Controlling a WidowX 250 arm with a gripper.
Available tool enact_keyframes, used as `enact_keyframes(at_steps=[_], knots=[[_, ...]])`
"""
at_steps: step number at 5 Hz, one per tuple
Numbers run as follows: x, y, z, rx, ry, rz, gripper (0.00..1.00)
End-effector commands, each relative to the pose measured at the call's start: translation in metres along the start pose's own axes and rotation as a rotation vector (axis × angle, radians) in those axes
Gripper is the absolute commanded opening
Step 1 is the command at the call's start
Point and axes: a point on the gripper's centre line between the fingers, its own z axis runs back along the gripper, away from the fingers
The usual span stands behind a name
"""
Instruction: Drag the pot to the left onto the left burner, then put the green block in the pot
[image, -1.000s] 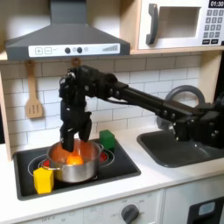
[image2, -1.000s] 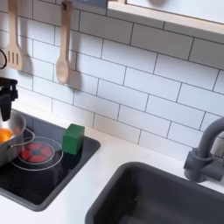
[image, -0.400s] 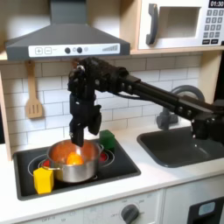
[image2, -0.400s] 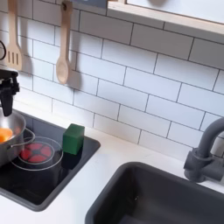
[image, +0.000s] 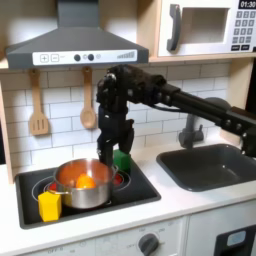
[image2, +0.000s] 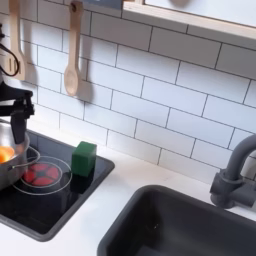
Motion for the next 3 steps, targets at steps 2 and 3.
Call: enact_keyframes(at_steps=[2,3], knots=[[-0.035,-0.022,-0.007,-0.012,0.037,-0.136,1.0],[-0.046,-0.026,-0.006,-0.009,0.043,-0.18,1.0]])
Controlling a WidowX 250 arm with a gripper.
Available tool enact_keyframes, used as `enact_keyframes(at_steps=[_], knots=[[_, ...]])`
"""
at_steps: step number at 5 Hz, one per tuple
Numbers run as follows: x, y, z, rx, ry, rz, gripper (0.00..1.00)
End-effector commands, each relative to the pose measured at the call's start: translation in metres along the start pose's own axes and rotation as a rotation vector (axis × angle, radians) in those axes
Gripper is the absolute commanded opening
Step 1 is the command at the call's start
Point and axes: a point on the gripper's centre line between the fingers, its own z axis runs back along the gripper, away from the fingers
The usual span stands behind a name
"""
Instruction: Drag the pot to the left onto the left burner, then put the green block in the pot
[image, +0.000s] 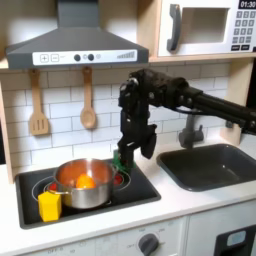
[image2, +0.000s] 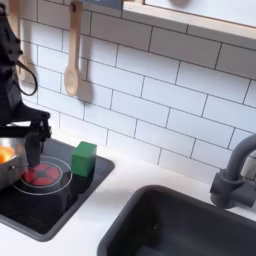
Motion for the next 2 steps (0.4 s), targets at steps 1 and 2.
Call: enact_keyframes(at_steps=[1,2], knots=[[-0.0198,-0.0144,-0.0038,0.001,0.013,-0.108,1.0],[-0.0244,-0.0137,-0.0086,0.005,0.02,-0.116,1.0]])
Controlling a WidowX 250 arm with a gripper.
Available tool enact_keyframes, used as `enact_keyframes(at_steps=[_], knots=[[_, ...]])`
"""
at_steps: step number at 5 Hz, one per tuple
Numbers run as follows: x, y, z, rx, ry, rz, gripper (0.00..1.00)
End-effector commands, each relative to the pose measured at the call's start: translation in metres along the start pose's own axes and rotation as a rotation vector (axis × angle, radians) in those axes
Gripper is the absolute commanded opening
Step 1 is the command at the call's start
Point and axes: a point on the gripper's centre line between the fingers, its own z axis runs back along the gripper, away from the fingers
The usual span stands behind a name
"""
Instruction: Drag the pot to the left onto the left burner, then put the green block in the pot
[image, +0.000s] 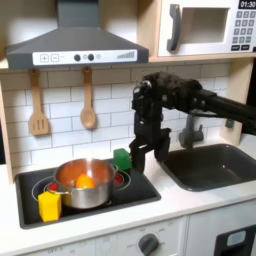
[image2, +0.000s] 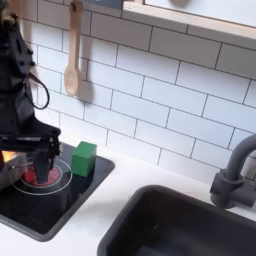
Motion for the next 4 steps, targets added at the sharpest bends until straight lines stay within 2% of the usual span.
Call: enact_keyframes(at_steps=[1,2,4], knots=[[-0.008,0.003,-0.01,0.02,0.025,0.0,1.0],[-0.007,0.005,-0.018,0.028,0.043,0.01,1.0],[-0.005,0.005,-0.021,0.025,0.044,0.016,1.0]])
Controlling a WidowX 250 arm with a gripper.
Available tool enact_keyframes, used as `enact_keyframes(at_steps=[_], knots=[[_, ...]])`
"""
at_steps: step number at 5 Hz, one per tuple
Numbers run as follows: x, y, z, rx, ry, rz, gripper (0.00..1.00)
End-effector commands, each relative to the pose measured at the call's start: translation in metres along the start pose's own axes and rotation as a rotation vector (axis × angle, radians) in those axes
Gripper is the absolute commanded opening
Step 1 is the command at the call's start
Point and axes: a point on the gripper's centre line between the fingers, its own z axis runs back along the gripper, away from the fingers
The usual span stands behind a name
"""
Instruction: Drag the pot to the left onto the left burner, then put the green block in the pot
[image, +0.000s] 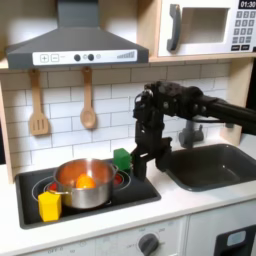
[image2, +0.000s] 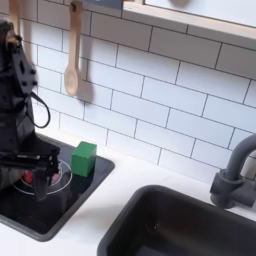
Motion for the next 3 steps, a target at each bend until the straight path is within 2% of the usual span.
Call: enact_keyframes(at_steps=[1,2,3], knots=[[0.013,-0.002,-0.009,-0.006,0.006,0.01,1.0],[0.022,-0.003,-0.019,0.007,0.026,0.019,1.0],[0.034,-0.013,-0.022,0.001,0.021,0.018,1.0]])
